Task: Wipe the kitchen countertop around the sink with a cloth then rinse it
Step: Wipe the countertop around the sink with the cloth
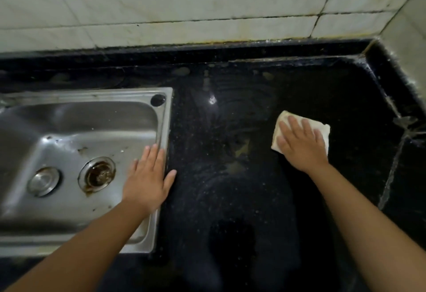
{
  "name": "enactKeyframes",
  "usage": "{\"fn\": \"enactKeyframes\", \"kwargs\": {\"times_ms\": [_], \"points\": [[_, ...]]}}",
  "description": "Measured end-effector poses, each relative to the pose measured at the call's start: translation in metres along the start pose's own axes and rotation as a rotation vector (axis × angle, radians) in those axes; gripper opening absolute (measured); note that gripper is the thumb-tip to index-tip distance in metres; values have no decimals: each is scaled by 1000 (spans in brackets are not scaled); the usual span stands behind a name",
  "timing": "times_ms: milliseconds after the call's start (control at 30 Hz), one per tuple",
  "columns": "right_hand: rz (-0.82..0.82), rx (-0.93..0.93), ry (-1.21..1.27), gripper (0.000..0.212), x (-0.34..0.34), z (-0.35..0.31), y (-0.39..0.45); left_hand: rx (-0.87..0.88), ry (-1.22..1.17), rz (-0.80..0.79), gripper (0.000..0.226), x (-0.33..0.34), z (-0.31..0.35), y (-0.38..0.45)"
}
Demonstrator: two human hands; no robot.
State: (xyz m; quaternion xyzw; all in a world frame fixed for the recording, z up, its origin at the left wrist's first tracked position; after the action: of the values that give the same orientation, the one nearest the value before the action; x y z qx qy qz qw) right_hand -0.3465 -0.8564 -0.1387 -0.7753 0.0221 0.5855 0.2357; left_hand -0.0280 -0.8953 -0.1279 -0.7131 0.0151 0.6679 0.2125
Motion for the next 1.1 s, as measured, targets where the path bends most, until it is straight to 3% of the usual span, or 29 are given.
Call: {"fn": "enactKeyframes", "kwargs": {"times_ms": [67, 233, 333, 400, 533, 600, 767, 967, 1033, 1100], "points": [[12, 84, 64, 51, 3, -16, 1, 6, -7, -53, 64, 7, -3, -2], [37, 41, 39, 53, 28, -60, -41, 48, -46, -50, 64, 14, -6, -1], [81, -11, 8, 84, 47, -68, -93, 72, -63, -30, 64, 15, -7, 0], [62, 44, -2, 94, 58, -53, -122, 84, -79, -11, 63, 15, -6, -1], [78, 277, 13, 58, 45, -24, -114, 111, -113, 8, 61, 15, -7, -1], [71, 359, 61, 52, 36, -31, -84, 126, -120, 4, 61, 15, -6, -1], [62, 230, 86, 51, 41, -94, -37, 136, -141, 15, 62, 14, -5, -2], [103, -26, -83, 59, 70, -132, -98, 144, -178, 14, 63, 14, -5, -3], [98, -96, -126, 59, 84, -124, -129, 149, -178, 20, 63, 14, -5, -3], [35, -46, -160, 56, 87, -92, -146, 153, -190, 23, 63, 14, -6, -3]]}}
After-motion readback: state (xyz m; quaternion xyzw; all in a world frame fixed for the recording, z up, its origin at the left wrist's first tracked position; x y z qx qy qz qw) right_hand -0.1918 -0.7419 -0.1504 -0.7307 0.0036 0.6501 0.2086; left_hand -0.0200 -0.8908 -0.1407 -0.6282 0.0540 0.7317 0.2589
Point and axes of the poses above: each hand's wrist, its own y-axis towards the middle knuckle, its own x-axis out of the palm, z = x × y, the point moved 8 cm from there along y, towards the middle knuckle, and after that the axes turned 4 degrees about y, right-handed, at the moved point
